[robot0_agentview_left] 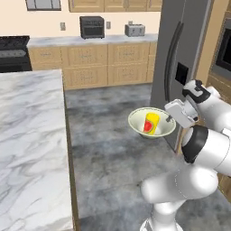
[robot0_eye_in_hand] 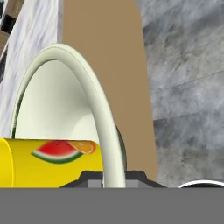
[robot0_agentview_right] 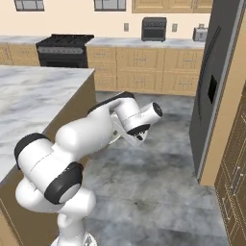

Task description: Place the cup inside the bowl on the dining table and move the bowl to any counter.

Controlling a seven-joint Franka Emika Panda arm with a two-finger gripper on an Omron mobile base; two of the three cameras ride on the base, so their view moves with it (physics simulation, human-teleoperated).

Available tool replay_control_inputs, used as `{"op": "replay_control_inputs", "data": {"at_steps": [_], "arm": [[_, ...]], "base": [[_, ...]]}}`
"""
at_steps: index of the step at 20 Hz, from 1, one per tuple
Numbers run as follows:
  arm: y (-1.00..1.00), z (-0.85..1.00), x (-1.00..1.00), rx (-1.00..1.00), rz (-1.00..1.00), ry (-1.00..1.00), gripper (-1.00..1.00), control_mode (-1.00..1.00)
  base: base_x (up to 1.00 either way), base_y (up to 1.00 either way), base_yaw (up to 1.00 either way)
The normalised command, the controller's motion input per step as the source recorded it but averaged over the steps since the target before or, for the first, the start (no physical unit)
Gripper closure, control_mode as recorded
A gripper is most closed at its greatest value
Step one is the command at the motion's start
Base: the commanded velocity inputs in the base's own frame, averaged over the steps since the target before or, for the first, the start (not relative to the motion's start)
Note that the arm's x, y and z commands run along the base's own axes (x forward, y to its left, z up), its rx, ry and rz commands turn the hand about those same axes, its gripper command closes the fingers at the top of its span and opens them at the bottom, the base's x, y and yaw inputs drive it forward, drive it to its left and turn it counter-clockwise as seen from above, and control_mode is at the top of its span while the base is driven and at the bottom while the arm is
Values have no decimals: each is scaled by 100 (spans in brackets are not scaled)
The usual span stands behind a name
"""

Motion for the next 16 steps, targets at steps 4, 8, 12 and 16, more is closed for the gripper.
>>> {"op": "replay_control_inputs", "data": {"at_steps": [4,8,12,16], "arm": [[0,0,0,0,0,0,100,100],[0,0,0,0,0,0,100,100],[0,0,0,0,0,0,100,100],[0,0,0,0,0,0,100,100]], "base": [[75,-7,-3],[78,-1,-4],[76,-4,-4],[86,-13,0]]}}
